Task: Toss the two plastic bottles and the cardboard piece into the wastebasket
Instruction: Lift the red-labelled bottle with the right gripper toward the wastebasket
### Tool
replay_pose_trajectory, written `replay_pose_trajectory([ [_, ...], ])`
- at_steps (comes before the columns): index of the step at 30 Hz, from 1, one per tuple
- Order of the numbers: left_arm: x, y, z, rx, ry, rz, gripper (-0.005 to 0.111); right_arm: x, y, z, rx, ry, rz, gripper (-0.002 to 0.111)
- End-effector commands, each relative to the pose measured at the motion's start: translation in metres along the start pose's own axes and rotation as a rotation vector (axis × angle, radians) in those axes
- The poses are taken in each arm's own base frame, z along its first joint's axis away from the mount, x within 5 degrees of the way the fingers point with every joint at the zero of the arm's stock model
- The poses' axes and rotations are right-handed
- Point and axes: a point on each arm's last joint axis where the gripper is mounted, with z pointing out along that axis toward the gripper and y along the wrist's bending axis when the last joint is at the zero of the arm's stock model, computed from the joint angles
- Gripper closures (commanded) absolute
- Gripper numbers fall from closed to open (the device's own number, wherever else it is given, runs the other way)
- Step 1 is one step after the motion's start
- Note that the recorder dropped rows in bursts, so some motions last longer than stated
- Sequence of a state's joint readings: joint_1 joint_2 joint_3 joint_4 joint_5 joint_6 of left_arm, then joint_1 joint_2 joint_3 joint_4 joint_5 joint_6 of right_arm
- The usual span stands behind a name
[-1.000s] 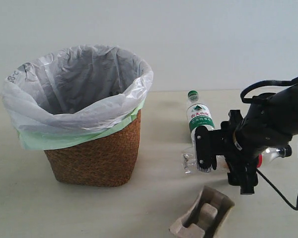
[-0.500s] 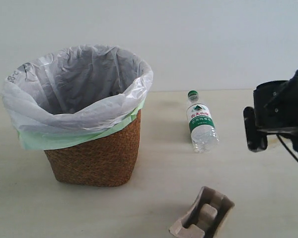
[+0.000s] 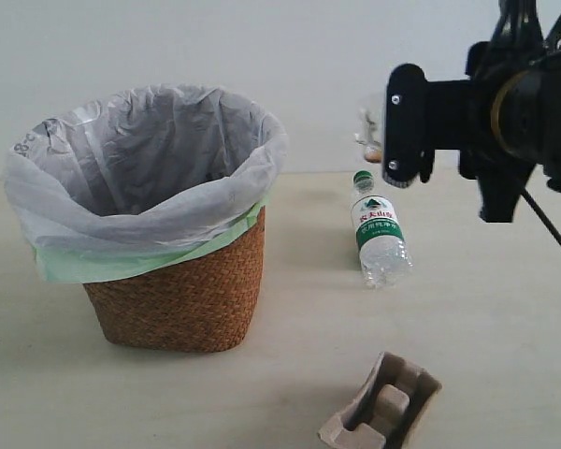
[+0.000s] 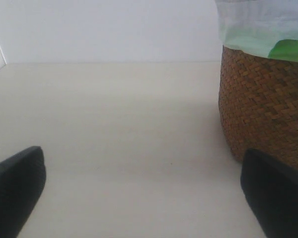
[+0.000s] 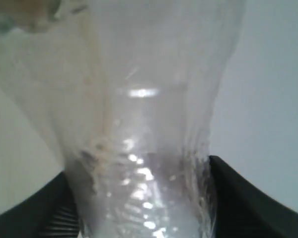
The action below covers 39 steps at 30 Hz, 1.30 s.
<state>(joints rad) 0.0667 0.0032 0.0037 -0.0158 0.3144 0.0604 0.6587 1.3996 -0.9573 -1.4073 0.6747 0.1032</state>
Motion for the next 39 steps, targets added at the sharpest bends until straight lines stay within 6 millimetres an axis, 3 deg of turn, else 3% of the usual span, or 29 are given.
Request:
replay_pose_trajectory([
  [1,-0.002,0.000,-0.001,0.007,-0.015,-0.009,-0.001,-0.020,-0.014,-0.022,0.023,-0.300,0.145,0.108],
  [9,-0.002,0.000,-0.001,0.007,-0.015,-0.009,-0.001,-0.057,-0.047,-0.057,-0.058,-0.808,0.423,0.108],
  [12,-0.002,0.000,-0.001,0.007,-0.015,-0.009,-0.001,-0.064,-0.057,-0.062,-0.065,-0.867,0.469,0.108],
  [20,-0.002,0.000,-0.001,0.007,-0.015,-0.009,-0.001,-0.034,-0.057,-0.041,-0.023,-0.453,0.707,0.108],
  [23,-0.002,0.000,-0.001,0.007,-0.015,-0.009,-0.001,-0.017,-0.054,-0.034,0.029,-0.242,0.604,0.108],
  [27,-0.002,0.000,-0.001,0.007,-0.015,-0.009,-0.001,0.007,-0.043,-0.024,0.034,0.107,0.264,0.108],
  [31,-0.002,0.000,-0.001,0.007,-0.015,-0.009,-0.001,0.021,-0.035,-0.021,-0.018,0.320,0.023,0.108],
  [35,-0.002,0.000,-0.001,0.007,-0.015,-0.009,-0.001,0.023,-0.034,-0.020,-0.028,0.359,-0.013,0.108],
  [39,-0.002,0.000,-0.001,0.007,-0.015,-0.009,-0.001,0.013,-0.030,-0.017,-0.060,0.254,0.070,0.108],
])
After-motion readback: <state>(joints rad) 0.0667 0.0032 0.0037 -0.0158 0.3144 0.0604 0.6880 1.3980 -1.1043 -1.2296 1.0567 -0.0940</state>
